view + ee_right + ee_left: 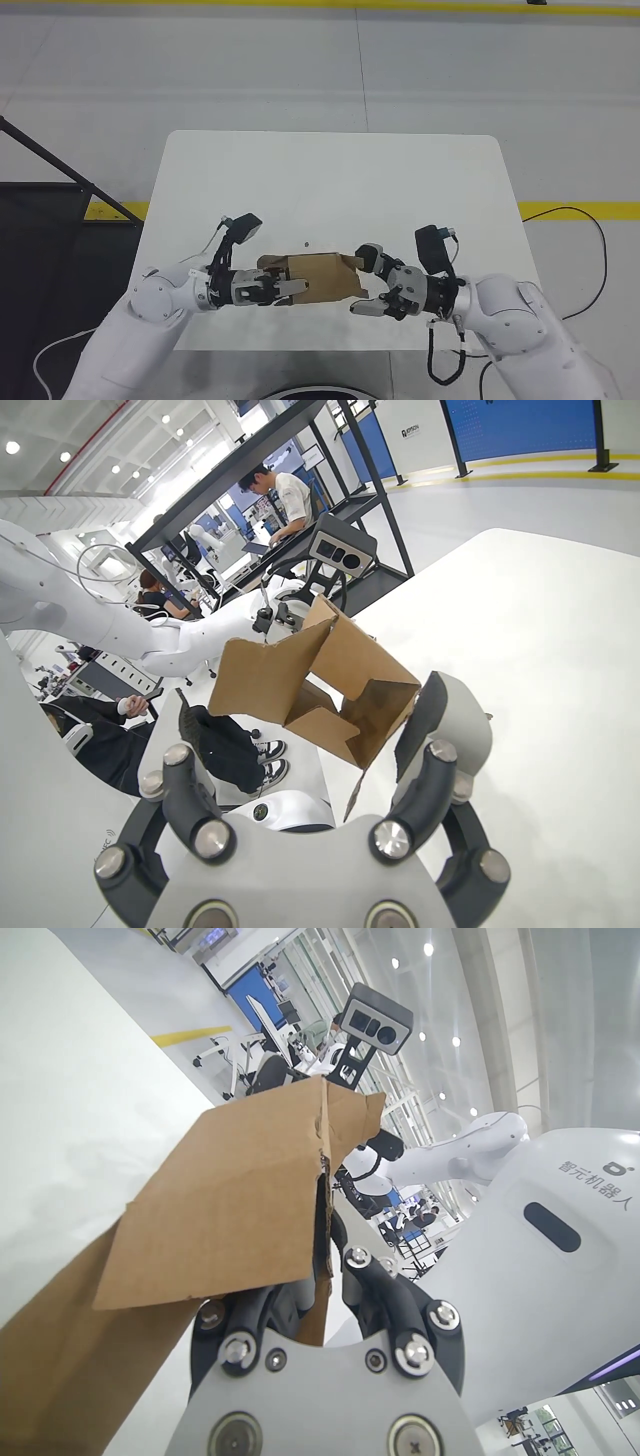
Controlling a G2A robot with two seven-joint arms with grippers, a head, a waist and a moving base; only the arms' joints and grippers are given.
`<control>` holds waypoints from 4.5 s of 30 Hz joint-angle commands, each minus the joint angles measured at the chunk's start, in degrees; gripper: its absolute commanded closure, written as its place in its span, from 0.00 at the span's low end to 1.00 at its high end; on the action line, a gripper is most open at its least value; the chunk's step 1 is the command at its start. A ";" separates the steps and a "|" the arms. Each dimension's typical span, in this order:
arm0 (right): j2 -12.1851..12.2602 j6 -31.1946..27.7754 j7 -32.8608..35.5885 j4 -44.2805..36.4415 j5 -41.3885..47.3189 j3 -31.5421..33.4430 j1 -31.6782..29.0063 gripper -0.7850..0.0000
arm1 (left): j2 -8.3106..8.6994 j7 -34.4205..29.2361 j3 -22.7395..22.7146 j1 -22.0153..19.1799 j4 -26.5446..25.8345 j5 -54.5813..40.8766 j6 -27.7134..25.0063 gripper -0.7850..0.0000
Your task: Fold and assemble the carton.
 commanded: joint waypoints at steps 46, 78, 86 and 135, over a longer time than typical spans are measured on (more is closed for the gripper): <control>-0.45 2.45 -5.58 2.82 -1.78 3.53 -2.13 0.14 | 6.37 10.46 6.39 -1.74 -1.82 1.42 -10.46 1.00; -0.91 -2.44 2.08 6.03 7.47 -0.50 0.97 0.53 | 10.29 15.59 11.47 -4.52 -0.93 2.10 -15.58 1.00; -1.05 -1.90 2.14 6.85 7.20 -0.96 1.48 0.56 | 10.86 16.10 11.96 -4.98 -1.00 1.91 -16.08 1.00; -1.41 -3.55 3.68 4.80 8.19 -2.52 2.35 0.65 | 12.15 16.10 14.72 -6.49 0.22 1.02 -16.08 1.00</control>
